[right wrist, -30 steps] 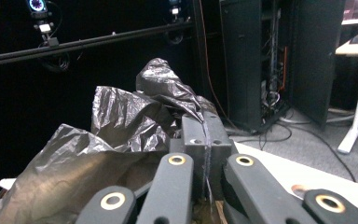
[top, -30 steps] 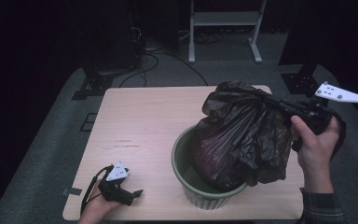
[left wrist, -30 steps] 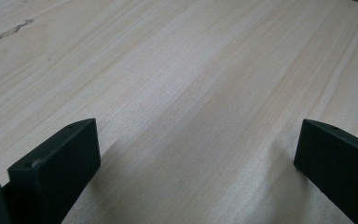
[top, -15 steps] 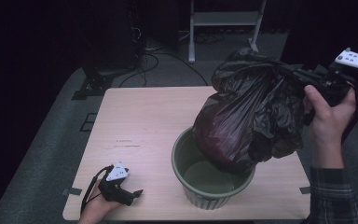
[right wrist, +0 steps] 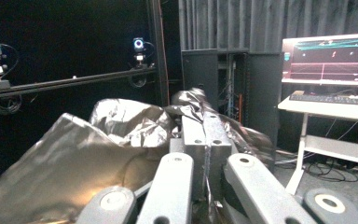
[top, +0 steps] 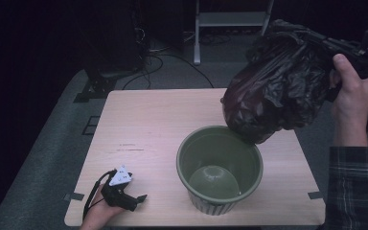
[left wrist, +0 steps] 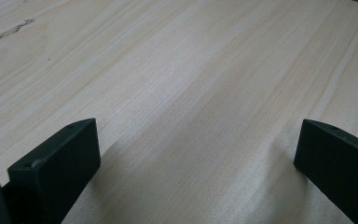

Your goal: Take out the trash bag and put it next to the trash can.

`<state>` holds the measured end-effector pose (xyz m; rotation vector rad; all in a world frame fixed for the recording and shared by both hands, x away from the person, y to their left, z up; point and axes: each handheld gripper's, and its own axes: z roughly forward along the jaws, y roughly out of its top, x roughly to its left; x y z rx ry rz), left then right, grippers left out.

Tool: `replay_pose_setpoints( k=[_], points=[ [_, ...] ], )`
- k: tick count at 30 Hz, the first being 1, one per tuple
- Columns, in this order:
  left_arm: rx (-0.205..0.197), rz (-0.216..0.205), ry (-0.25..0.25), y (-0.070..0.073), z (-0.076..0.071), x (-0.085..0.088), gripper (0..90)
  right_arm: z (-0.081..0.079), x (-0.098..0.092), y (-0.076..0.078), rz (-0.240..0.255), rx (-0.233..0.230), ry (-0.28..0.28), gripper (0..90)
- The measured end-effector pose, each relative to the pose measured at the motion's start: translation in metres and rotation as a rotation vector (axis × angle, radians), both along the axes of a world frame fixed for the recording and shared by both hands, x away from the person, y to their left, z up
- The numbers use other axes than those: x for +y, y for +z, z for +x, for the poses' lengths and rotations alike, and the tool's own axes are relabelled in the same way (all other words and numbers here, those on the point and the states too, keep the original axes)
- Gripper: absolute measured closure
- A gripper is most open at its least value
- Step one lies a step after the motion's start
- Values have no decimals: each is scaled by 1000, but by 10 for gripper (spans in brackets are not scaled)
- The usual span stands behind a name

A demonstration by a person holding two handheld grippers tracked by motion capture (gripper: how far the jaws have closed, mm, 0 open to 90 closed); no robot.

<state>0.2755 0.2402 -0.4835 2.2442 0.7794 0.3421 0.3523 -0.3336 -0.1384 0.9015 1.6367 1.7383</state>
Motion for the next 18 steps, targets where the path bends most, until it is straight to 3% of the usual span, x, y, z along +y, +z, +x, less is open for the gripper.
replay_pose_setpoints(
  k=[4,10,16,18],
  points=[
    [0,0,0,0,0,0,0,5,-1,-4,-8,15,-10,900],
    [-1,-2,1,0,0,0,0,22,-6,-26,-8,67,-27,900],
    [-1,-1,1,0,0,0,0,45,-11,-64,-18,140,-70,900],
    [-1,-1,0,0,0,0,0,52,-12,-80,0,166,-70,900]
  ],
)
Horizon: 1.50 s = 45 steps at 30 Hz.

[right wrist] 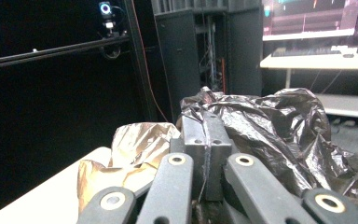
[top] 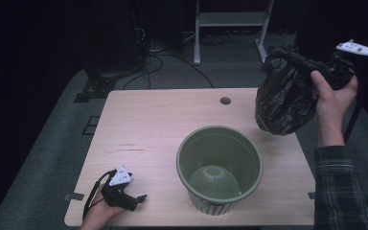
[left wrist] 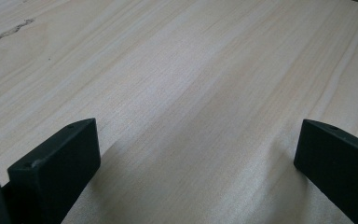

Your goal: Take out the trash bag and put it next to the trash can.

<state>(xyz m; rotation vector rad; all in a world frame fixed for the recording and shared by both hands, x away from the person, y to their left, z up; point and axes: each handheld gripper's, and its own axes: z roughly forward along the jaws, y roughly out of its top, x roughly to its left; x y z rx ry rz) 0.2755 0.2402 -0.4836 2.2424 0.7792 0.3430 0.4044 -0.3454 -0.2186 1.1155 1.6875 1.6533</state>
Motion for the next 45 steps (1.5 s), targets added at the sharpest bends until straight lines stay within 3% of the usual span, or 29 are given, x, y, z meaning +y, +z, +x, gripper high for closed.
replay_pose_setpoints(
  k=[8,14,15,19,23,28,35,45],
  points=[
    [0,-3,2,0,0,0,0,18,18,-52,-18,93,2,900],
    [0,-3,2,0,0,0,0,22,39,-75,-22,124,41,893],
    [0,-3,1,0,0,0,0,22,41,-77,-30,125,41,850],
    [0,-3,2,0,0,0,0,21,48,-79,-70,142,16,487],
    [0,-3,2,0,0,0,0,12,49,-76,-120,138,-19,293],
    [1,-2,2,0,0,0,0,-2,40,-70,-112,130,-35,214],
    [1,-2,1,0,0,0,0,-30,22,-64,-130,110,-58,195],
    [0,-3,2,0,0,0,0,-77,5,-70,-142,97,-27,189]
  ],
)
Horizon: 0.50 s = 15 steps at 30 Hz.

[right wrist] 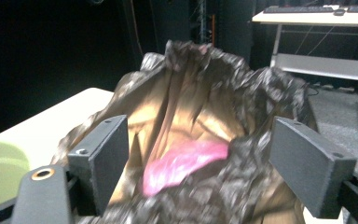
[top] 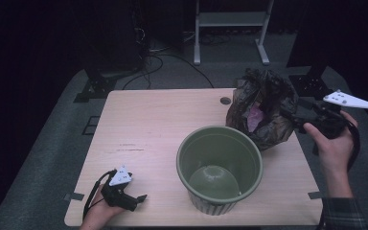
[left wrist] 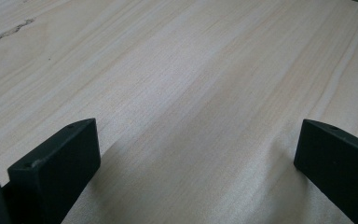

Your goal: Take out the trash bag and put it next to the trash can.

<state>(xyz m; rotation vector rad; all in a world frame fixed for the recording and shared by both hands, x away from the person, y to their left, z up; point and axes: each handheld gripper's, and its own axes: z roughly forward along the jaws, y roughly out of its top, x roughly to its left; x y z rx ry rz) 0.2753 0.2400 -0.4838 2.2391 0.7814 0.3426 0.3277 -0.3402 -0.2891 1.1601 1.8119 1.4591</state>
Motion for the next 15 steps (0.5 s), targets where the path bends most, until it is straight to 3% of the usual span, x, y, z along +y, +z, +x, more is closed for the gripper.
replay_pose_setpoints(
  k=[8,15],
  points=[
    [0,0,1,0,0,0,0,-31,-9,-17,-2,30,32,153],
    [1,2,0,0,0,0,0,-57,-14,-43,-11,63,45,131]
  ],
)
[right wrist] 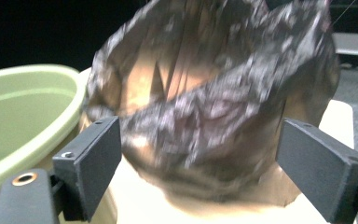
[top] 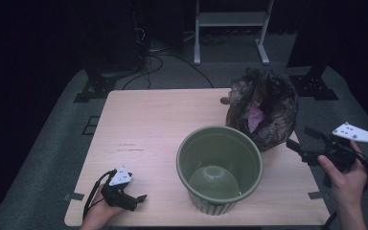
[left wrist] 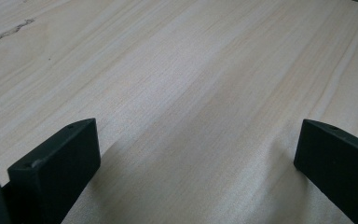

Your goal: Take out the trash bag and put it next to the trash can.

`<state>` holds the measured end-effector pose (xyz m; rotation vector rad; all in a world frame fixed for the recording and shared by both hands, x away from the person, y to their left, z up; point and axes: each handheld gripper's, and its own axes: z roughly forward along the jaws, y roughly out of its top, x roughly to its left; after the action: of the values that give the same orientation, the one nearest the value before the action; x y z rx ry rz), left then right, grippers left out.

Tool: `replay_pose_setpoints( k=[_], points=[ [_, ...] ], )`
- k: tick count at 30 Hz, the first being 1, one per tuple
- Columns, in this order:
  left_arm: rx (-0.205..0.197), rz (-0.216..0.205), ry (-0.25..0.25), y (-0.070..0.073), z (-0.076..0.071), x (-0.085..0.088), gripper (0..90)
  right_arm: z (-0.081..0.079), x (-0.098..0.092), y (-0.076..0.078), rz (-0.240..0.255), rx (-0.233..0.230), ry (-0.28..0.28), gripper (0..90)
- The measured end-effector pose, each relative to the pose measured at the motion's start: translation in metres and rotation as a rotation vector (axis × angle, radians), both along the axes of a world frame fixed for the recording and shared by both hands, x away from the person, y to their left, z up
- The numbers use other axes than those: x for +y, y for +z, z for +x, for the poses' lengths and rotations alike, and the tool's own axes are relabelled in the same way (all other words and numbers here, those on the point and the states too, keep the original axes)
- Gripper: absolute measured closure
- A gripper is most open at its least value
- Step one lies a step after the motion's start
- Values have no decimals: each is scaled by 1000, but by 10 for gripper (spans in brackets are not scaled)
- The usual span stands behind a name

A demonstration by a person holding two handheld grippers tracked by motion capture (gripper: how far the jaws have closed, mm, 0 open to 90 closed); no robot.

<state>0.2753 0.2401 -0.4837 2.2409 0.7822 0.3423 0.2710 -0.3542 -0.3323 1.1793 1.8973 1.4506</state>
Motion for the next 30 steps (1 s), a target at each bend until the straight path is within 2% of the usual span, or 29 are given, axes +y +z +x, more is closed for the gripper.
replay_pose_setpoints(
  k=[7,14,21,27,30],
  points=[
    [0,0,0,0,0,0,0,-9,3,-31,-34,81,21,132],
    [0,0,0,0,0,0,0,-10,8,-63,-107,172,15,132],
    [-1,-1,1,0,0,0,0,-11,10,-88,-160,215,41,132],
    [-1,-1,1,0,0,0,0,-4,14,-105,-224,244,52,132],
    [-1,-1,2,0,0,0,0,-1,16,-111,-237,259,52,132]
  ],
)
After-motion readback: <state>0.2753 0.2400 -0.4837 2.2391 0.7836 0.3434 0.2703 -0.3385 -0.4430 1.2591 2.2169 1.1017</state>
